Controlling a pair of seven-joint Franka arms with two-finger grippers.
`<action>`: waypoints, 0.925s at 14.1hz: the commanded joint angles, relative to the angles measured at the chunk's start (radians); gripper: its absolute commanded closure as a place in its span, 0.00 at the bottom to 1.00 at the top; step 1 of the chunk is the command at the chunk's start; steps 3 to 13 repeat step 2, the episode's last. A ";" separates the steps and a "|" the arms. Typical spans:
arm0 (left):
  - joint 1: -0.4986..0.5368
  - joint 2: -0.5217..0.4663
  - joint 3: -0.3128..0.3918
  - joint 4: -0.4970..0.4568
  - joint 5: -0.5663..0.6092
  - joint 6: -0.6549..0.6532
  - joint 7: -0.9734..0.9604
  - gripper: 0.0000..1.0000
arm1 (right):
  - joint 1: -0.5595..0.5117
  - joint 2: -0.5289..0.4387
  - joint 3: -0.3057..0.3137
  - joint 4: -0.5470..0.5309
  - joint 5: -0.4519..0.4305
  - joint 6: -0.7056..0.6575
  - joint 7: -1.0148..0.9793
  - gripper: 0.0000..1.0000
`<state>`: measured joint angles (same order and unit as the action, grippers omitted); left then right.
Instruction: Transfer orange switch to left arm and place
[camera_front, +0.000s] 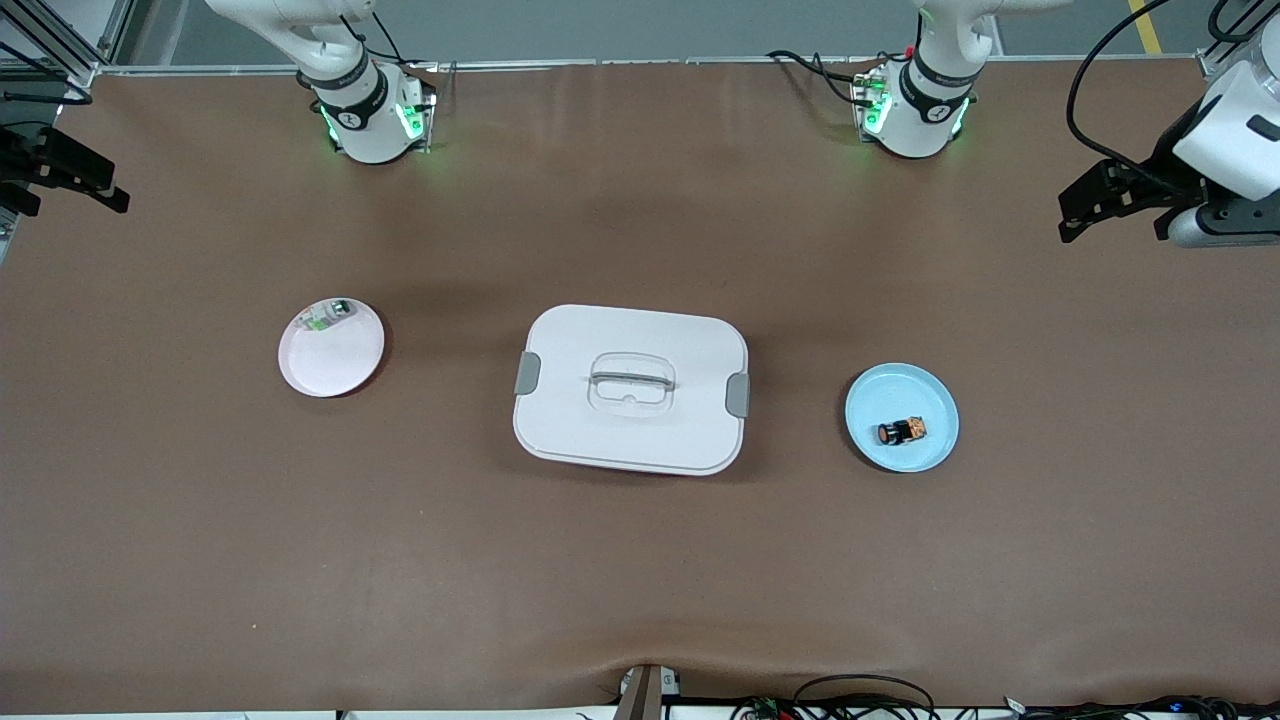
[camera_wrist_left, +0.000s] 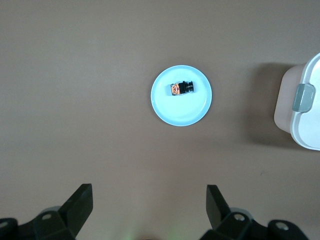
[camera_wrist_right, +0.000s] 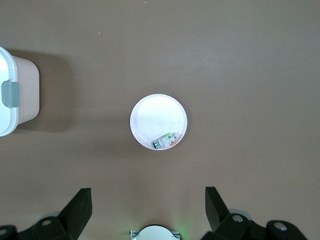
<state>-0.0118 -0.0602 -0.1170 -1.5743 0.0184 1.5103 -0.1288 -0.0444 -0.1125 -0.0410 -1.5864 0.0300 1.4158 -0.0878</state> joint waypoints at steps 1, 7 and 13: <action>-0.008 0.003 0.013 0.013 -0.006 -0.010 0.001 0.00 | -0.002 0.005 -0.002 0.029 -0.016 -0.015 0.000 0.00; -0.007 0.005 0.013 0.013 -0.006 -0.010 0.001 0.00 | -0.003 0.004 -0.003 0.029 -0.018 -0.014 0.000 0.00; -0.007 0.005 0.013 0.013 -0.006 -0.010 0.001 0.00 | -0.003 0.004 -0.003 0.029 -0.018 -0.014 0.000 0.00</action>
